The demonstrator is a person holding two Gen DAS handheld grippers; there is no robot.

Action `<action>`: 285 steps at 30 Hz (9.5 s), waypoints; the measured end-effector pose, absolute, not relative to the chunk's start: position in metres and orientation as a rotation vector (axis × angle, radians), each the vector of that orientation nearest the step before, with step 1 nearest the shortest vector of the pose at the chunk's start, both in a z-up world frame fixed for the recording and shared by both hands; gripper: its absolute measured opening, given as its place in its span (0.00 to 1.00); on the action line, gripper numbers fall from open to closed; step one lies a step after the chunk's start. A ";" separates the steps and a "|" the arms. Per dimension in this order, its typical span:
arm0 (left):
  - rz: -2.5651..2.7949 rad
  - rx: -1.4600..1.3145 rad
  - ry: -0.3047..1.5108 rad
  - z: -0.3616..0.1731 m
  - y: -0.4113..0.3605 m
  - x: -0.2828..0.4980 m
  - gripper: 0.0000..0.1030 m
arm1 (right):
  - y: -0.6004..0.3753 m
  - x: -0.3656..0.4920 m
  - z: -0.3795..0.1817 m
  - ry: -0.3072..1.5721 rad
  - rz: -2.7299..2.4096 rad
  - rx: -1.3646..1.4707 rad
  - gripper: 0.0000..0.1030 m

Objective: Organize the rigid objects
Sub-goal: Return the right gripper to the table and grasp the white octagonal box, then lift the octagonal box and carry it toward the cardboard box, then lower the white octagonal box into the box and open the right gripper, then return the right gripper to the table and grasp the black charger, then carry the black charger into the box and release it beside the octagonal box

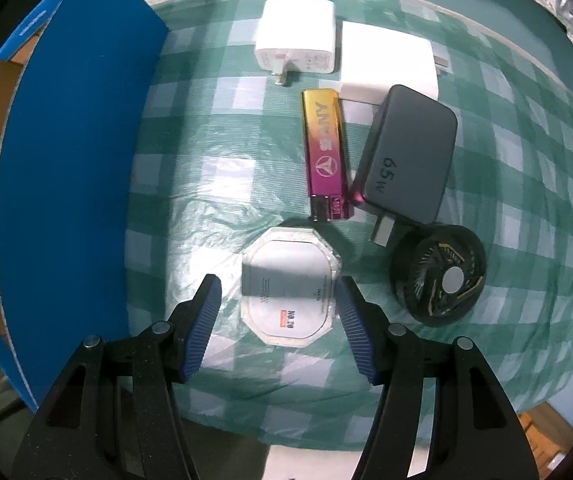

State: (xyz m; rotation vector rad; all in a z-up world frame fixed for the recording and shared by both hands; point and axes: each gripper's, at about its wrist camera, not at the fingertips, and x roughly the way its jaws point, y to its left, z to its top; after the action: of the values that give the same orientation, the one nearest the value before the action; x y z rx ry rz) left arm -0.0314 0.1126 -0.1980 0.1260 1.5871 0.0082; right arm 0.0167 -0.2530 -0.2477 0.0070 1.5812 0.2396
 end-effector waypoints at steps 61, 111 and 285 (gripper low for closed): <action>0.001 0.111 1.588 -0.198 0.113 -0.029 0.13 | -0.190 0.068 -0.153 1.468 0.378 -0.082 0.52; 0.007 0.084 1.580 -0.197 0.120 -0.031 0.13 | -0.037 0.093 -0.208 1.475 0.671 -0.481 0.52; -0.015 0.118 1.588 -0.200 0.113 -0.040 0.13 | -0.120 0.077 -0.098 1.388 0.607 -0.296 0.39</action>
State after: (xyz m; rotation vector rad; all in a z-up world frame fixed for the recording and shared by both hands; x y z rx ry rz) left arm -0.0403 0.1127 -0.1995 0.1181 1.5876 -0.0147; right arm 0.0767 -0.1200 -0.0975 -0.2957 1.3884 0.6073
